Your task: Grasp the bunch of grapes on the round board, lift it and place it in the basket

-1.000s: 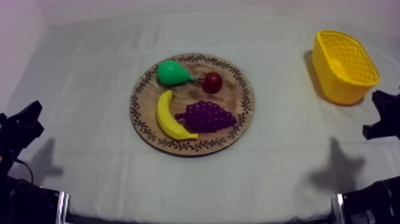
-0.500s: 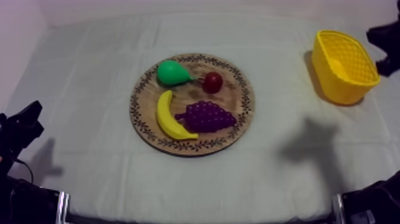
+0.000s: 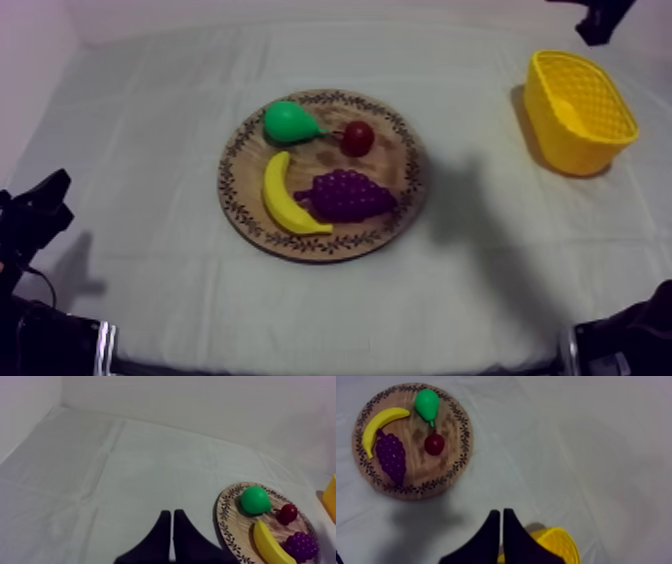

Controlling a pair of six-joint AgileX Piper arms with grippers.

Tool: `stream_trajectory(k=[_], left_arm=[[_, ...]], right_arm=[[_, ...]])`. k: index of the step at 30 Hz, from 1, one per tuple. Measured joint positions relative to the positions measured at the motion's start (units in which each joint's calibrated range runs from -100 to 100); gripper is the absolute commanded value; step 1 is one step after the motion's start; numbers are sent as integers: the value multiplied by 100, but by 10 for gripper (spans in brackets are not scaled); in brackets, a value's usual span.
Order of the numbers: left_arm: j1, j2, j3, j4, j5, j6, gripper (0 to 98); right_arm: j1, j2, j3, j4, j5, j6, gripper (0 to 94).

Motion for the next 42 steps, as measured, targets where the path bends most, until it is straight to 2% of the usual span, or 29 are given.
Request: stream_trajectory(k=[9,14,29,36,42], left_arm=[[0,0,0,0,0,0,1],[0,0,0,0,0,0,1],[0,0,0,0,0,0,1],[0,0,0,0,0,0,1],[0,0,0,0,0,0,1]], right_arm=[[-413,1077,-1297,19,1228,209,8],[-658,1573,-1751,13,1756,178,8],[-1396,2805,-2261,204,1880,-307,8],[-1632,3465,-2583,376,1880,-342,13],[-1780,4020,-2786,495,1877,-398,63]])
